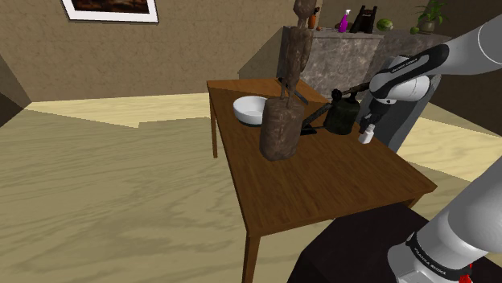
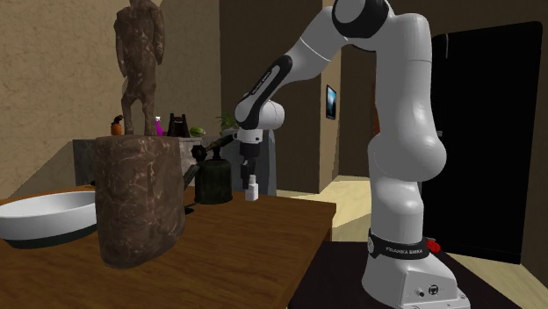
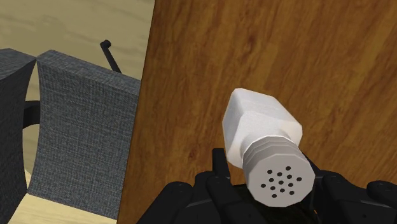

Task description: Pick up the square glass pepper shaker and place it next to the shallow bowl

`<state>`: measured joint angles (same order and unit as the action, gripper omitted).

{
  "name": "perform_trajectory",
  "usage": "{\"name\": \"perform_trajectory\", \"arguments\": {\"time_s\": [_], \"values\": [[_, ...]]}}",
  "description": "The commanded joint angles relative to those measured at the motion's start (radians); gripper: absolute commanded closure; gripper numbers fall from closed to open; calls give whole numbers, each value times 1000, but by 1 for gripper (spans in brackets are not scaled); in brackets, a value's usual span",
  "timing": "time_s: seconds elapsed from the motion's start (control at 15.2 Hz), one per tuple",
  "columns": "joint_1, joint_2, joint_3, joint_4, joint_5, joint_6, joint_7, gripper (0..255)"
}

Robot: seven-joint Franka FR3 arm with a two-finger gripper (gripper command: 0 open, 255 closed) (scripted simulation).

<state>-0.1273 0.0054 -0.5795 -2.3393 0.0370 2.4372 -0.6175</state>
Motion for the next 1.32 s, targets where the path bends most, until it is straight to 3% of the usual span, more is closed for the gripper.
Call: {"name": "perform_trajectory", "arguments": {"time_s": [0.0,1.25], "values": [[0,0,0,0,0,0,0,255],[-4,-145,18,109,-105,-233,80,255]]}}
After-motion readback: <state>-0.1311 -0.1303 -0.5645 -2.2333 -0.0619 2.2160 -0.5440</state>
